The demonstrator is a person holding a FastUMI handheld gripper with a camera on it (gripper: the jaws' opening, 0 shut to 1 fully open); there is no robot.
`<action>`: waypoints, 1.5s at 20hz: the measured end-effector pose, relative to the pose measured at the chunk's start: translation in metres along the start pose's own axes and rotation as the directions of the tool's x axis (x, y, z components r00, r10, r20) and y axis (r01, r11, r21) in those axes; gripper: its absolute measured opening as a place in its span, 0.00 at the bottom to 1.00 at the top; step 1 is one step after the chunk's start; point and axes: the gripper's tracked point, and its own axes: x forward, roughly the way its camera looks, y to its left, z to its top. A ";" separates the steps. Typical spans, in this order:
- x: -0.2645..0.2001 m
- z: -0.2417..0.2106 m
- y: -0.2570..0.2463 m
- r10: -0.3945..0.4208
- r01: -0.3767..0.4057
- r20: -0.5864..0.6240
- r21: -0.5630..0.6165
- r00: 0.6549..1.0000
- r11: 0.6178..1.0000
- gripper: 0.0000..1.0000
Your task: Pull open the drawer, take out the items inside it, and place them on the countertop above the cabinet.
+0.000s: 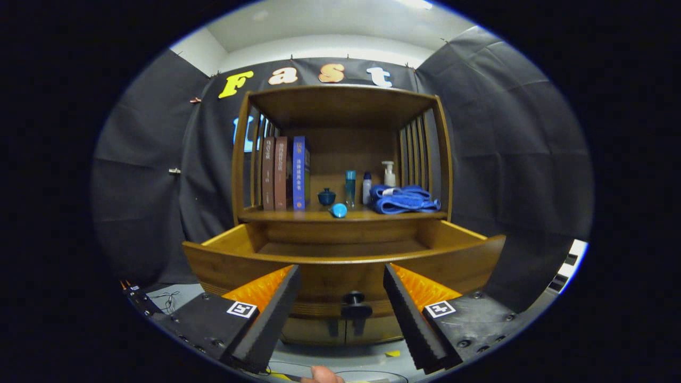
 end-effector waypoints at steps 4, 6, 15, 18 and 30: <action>0.021 -0.029 -0.002 -0.012 0.009 -0.078 -0.041 0.997 0.999 0.99; 0.029 -0.044 -0.003 -0.009 0.005 -0.112 -0.033 0.994 0.999 0.99; 0.043 -0.053 -0.006 0.013 -0.015 -0.135 -0.011 0.991 1.000 0.99; 0.049 -0.051 -0.007 0.022 -0.027 -0.148 -0.034 0.989 0.999 1.00; 0.133 -0.037 -0.001 0.022 -0.028 -0.164 -0.035 0.986 0.999 1.00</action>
